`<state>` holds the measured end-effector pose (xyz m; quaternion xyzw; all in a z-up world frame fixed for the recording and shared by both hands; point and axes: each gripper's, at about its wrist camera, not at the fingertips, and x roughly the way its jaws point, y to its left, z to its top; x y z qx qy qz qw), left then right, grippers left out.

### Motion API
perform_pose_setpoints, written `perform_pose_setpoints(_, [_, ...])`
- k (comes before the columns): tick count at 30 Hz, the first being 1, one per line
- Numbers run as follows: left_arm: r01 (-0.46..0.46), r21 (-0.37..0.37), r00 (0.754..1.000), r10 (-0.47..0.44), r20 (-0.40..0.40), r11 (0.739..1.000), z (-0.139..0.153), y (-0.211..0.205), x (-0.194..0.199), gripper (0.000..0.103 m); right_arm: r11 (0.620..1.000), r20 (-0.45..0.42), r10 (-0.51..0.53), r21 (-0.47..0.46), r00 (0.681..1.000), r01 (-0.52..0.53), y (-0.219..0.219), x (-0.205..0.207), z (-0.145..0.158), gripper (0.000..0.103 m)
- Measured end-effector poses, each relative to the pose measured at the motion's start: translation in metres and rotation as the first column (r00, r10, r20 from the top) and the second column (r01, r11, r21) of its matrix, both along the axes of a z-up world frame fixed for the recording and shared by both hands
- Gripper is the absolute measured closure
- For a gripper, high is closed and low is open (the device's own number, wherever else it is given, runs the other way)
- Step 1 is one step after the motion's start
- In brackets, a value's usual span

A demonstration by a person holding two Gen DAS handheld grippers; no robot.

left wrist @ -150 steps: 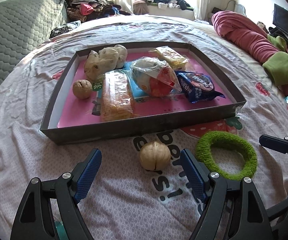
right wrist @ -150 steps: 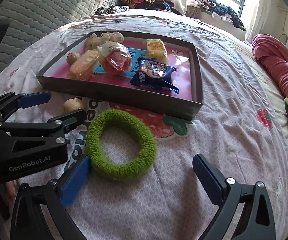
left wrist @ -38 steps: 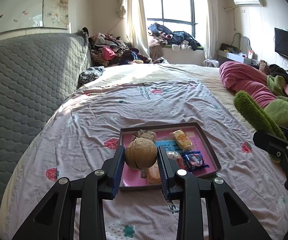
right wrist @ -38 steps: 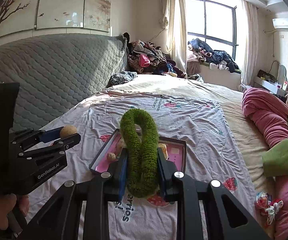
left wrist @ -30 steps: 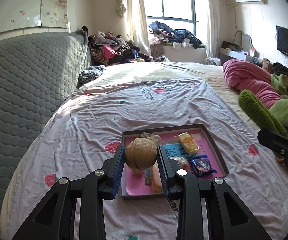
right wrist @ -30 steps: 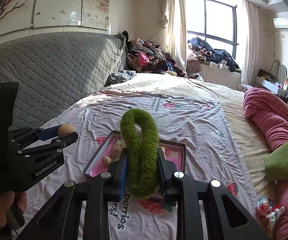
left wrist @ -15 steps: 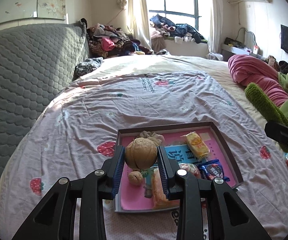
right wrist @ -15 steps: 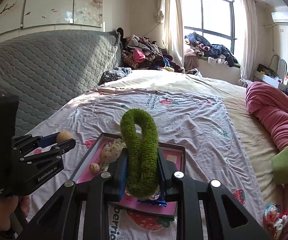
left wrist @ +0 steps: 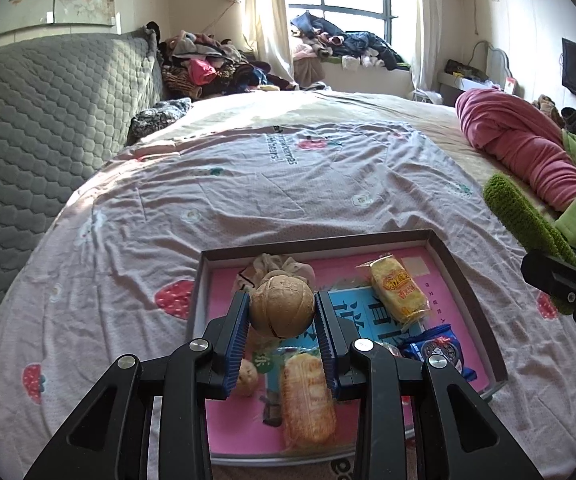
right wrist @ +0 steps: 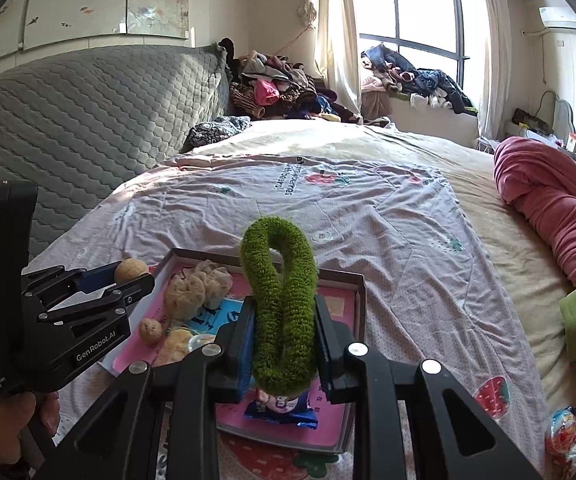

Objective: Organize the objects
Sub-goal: 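Lift and carry the walnut in left tool and green ring in right tool over the tray, then lower the walnut and green ring down into the tray with both tools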

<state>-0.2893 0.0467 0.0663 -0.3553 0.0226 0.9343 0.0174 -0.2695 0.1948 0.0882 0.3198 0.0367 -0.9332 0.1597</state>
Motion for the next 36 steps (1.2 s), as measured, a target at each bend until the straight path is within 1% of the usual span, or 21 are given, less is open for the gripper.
perform_pose_setpoints(13, [0.015,-0.006,1.000,-0.014,0.028,1.000,-0.022,0.013,-0.029,0.069,1.000,0.041,-0.018,-0.009,0.999,0.018,0.006,-0.029,-0.030,0.076])
perform_pose_setpoints(22, [0.028,-0.021,0.998,-0.027,0.056,0.999,-0.042,0.026,-0.049,0.069,1.000,0.088,-0.023,-0.019,0.996,0.025,0.007,-0.045,-0.052,0.076])
perform_pose_setpoints(36, [0.020,-0.017,0.997,-0.019,0.080,1.000,-0.063,0.027,-0.070,0.069,0.998,0.107,-0.055,-0.022,0.993,0.058,0.010,-0.057,-0.081,0.076])
